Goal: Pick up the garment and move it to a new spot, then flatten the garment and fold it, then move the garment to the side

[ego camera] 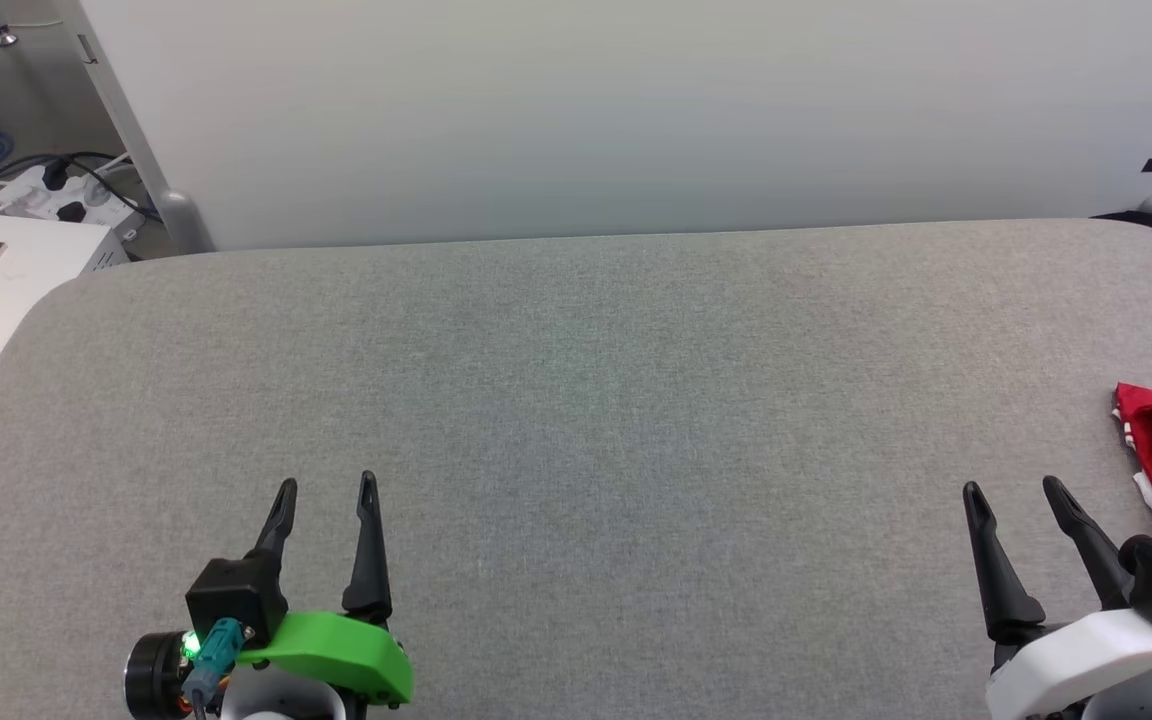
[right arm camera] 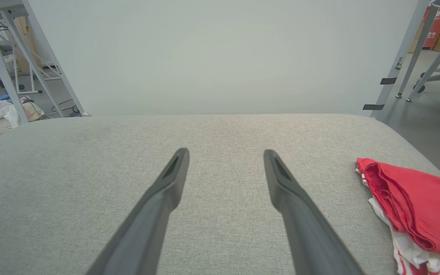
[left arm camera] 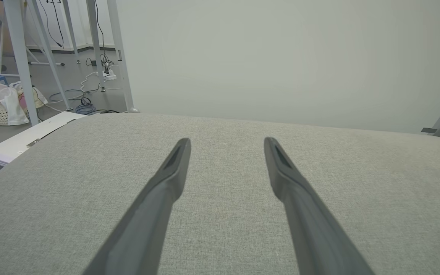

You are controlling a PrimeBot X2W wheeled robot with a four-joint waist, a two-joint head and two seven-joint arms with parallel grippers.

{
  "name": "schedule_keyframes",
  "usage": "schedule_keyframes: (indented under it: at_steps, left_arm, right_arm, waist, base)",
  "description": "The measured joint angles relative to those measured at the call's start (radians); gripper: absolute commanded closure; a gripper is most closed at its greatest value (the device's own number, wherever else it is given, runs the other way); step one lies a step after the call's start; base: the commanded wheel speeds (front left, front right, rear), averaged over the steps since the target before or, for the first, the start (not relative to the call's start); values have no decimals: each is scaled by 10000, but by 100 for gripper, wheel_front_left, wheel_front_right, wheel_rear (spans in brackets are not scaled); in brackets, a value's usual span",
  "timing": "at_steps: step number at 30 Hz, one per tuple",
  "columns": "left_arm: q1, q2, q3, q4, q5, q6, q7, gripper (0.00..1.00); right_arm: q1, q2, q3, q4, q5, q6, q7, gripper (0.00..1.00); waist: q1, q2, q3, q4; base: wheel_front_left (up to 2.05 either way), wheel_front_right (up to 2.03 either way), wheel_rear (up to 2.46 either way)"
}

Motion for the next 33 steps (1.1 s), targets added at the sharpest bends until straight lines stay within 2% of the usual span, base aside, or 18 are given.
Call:
schedule_keyframes:
  at_steps: [27, 28, 33]
  left_arm:
    - [111, 92, -163, 125, -132, -2, 107, 0]
    - [110, 88, -165, 125, -142, 0, 107, 100]
    - [109, 86, -159, 123, -140, 2, 105, 100]
  right_arm:
    - [160, 61, 48, -274, -207, 0, 130, 0]
    - [160, 58, 50, -284, -221, 2, 128, 100]
    - [160, 59, 48, -272, -221, 2, 128, 100]
  waist:
    - [1, 0, -50, 34]
    - [1, 0, -51, 38]
    - [1, 0, -51, 38]
  base:
    - [0, 0, 0]
    - [0, 0, 0]
    - [0, 0, 0]
